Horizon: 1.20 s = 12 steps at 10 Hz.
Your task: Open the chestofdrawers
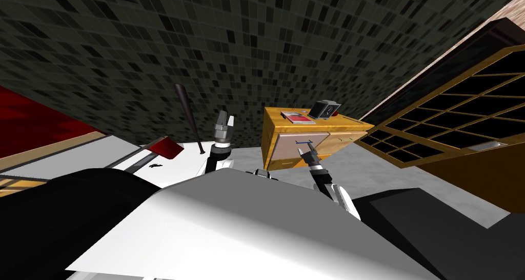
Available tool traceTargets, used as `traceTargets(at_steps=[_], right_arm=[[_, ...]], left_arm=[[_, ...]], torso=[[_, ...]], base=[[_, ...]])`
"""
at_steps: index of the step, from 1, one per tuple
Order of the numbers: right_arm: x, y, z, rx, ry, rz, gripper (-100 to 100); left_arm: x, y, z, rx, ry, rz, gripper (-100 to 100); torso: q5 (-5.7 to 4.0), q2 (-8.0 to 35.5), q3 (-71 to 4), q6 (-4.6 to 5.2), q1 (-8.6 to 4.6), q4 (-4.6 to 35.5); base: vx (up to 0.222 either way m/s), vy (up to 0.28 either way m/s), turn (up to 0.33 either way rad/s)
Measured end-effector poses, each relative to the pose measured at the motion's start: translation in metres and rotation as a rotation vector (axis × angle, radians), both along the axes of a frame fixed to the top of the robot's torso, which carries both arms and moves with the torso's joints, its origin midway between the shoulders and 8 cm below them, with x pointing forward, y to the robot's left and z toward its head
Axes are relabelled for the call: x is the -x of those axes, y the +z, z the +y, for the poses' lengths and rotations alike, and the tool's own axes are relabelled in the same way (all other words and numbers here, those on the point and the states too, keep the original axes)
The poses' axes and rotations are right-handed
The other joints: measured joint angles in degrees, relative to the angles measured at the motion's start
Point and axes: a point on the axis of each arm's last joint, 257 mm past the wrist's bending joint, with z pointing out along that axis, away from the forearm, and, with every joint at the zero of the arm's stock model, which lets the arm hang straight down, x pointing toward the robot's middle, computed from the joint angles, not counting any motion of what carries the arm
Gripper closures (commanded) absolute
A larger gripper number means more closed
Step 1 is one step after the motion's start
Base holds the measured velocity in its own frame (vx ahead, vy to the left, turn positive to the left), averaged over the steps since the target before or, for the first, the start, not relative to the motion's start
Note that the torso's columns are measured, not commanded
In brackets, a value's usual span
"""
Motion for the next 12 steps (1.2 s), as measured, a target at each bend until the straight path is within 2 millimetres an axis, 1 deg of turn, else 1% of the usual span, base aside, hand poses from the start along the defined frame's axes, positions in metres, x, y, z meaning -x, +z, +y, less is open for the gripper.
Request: traceTargets(at_steps=[1,2,3,4,5,6,7,8,11,12], right_arm=[[0.0,-0.009,0.003,0.0,0.0,0.013,-100],[0.0,-0.01,0.004,0.002,0.001,0.014,-100],[-0.004,-0.007,0.0,0.003,-0.013,0.013,-100],[-0.006,-0.003,-0.009,0.004,-0.035,0.013,-100],[-0.006,-0.003,-0.01,0.002,-0.039,0.014,100],[-0.005,-0.004,-0.008,0.001,-0.032,0.015,100],[-0.002,-0.015,-0.001,-0.003,-0.015,0.031,100],[-0.001,-0.018,0.0,-0.002,-0.01,0.035,100],[0.001,-0.011,0.0,0.002,0.004,0.032,100],[0.001,-0.009,0.0,0.002,0.009,0.031,100]], left_arm=[[0.0,0.0,0.0,0.0,0.0,0.0,0],[0.0,0.0,0.0,0.0,0.0,0.0,0],[0.0,0.0,0.0,0.0,0.0,0.0,0],[0.0,0.0,0.0,0.0,0.0,0.0,0],[0.0,0.0,0.0,0.0,0.0,0.0,0],[0.0,0.0,0.0,0.0,0.0,0.0,0],[0.0,0.0,0.0,0.0,0.0,0.0,0],[0.0,0.0,0.0,0.0,0.0,0.0,0],[0.0,0.0,0.0,0.0,0.0,0.0,0],[0.0,0.0,0.0,0.0,0.0,0.0,0]], torso=[[0.01,0.2,0.1,0.0,0.05,0.1],[0.01,0.5,0.3,0.03,-0.03,0.1],[-0.01,0.6,0.4,-0.03,-0.03,0.2],[0.0,0.5,0.3,0.01,-0.02,0.2],[-0.01,0.3,0.2,0.06,-0.04,0.1],[-0.01,0.2,0.1,0.07,-0.05,0.0],[0.24,0.4,0.1,0.22,-0.02,0.4],[0.2,0.4,0.2,0.1,0.03,0.4],[0.25,0.9,0.5,0.09,0.08,0.6],[0.35,0.9,0.4,0.09,0.27,0.6]], base=[[0.084,0.027,0.014],[0.017,0.015,0.225],[-0.002,0.012,0.293],[-0.004,0.002,0.05],[-0.009,-0.004,-0.223],[-0.019,0.008,-0.215],[-0.006,0.01,-0.032],[-0.088,-0.006,-0.014],[-0.171,-0.034,-0.021],[-0.083,-0.011,-0.012]])
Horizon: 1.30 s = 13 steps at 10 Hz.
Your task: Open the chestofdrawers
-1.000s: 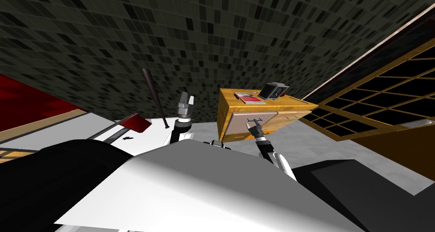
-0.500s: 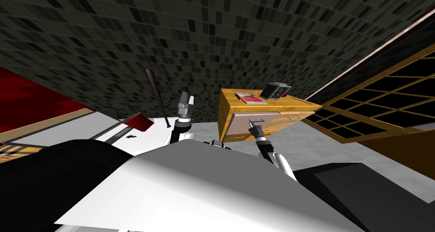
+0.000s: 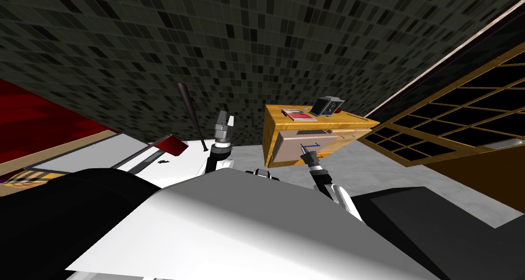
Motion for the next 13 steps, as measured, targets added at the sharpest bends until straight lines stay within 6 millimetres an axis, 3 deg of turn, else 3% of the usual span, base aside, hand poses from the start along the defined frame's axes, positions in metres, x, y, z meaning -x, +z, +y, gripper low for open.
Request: traceTargets(at_steps=[5,6,13], right_arm=[[0.005,0.001,0.002,0.001,0.016,0.004,100],[0.006,-0.004,0.002,0.0,0.015,0.014,-100],[-0.003,0.032,-0.026,-0.009,0.006,0.016,-100]], left_arm=[[0.0,0.0,0.0,0.0,0.0,0.0,0],[0.0,0.0,0.0,0.0,0.0,0.0,0],[0.0,0.0,0.0,0.0,0.0,0.0,0]], torso=[[0.05,-0.1,-0.1,-0.05,0.07,0.0],[0.05,-0.4,-0.2,-0.06,0.17,-0.1],[-0.34,-0.7,-0.3,-0.09,-0.27,-0.6]], base=[[-0.146,-0.045,-0.034],[-0.026,0.011,0.017],[-0.018,0.031,0.014]])
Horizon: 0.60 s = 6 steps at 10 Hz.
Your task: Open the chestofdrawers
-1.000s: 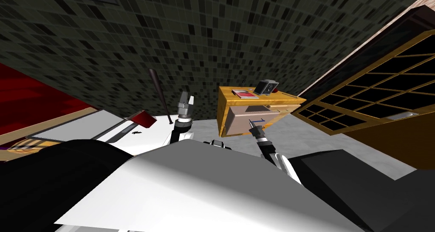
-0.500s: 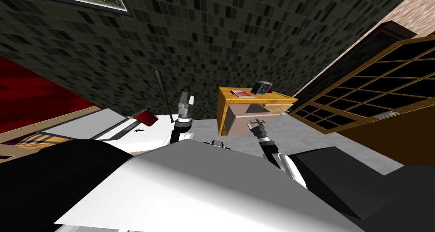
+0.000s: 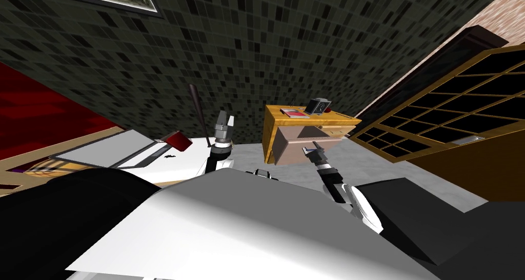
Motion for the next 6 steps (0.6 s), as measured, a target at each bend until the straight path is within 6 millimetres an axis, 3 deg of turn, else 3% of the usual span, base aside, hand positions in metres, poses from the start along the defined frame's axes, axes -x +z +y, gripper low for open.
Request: traceTargets(at_steps=[2,3,6], right_arm=[[-0.0029,0.0079,-0.008,-0.004,-0.001,0.006,-100],[-0.003,0.0076,-0.0092,-0.007,-0.004,0.009,0],[-0.0026,0.0051,-0.01,-0.007,-0.006,0.014,0]], left_arm=[[0.0,0.0,0.0,0.0,0.0,0.0,0],[0.0,0.0,0.0,0.0,0.0,0.0,0],[0.0,0.0,0.0,0.0,0.0,0.0,0]], torso=[[0.17,0.1,0.0,0.06,0.11,0.2],[0.13,0.2,0.1,0.02,0.12,0.2],[0.06,0.1,0.0,0.0,0.09,0.1]], base=[[-0.013,0.025,0.009],[0.0,0.0,0.0],[0.0,0.0,0.0]])
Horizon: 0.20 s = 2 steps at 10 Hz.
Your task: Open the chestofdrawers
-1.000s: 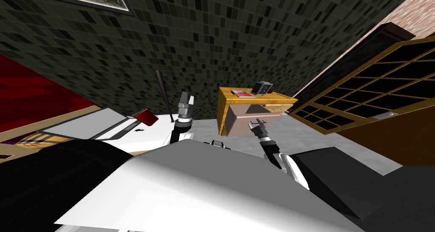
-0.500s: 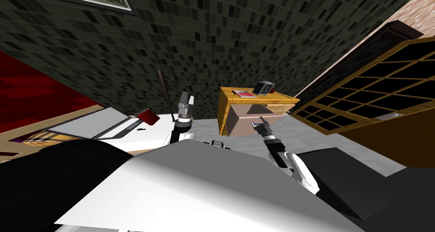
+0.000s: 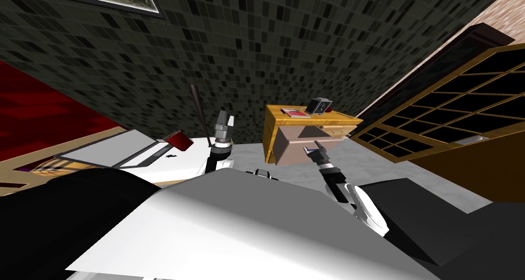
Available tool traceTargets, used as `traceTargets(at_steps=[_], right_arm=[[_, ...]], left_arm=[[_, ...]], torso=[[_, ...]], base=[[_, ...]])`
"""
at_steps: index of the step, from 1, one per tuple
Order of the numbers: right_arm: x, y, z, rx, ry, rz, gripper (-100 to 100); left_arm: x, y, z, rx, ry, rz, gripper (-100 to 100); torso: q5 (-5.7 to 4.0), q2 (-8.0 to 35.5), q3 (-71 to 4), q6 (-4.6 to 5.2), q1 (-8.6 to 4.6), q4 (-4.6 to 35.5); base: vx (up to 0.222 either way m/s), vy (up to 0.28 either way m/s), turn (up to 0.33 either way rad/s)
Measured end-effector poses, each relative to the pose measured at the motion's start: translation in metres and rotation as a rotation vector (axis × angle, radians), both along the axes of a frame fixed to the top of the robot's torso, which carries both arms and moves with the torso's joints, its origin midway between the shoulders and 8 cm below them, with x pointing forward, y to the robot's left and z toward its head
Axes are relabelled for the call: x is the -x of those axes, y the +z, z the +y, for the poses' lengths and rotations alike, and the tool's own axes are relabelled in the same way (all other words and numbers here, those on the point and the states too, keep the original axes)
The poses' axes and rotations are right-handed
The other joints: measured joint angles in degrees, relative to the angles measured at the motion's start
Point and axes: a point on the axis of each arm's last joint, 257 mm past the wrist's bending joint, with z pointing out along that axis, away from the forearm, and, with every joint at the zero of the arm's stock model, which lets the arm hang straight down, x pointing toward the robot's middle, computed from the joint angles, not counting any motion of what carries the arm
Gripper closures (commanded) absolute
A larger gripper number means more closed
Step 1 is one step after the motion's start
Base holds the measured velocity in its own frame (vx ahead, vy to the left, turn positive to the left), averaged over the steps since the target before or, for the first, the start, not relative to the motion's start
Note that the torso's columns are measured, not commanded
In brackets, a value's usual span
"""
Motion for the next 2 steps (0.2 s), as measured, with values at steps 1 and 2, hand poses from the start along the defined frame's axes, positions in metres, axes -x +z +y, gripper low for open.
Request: traceTargets(at_steps=[1,2], right_arm=[[0.0001,-0.0005,-0.0002,0.0,-0.001,0.001,0],[0.0001,-0.0008,-0.0003,0.0,-0.001,0.002,0]], left_arm=[[0.0,0.0,0.0,0.0,0.0,0.0,0],[0.0,0.0,0.0,0.0,0.0,0.0,0]], torso=[[-0.01,0.0,0.0,0.0,-0.01,0.0],[-0.02,0.0,0.0,0.0,-0.02,0.0]], base=[[0.0,0.0,0.0],[0.0,0.0,0.0]])
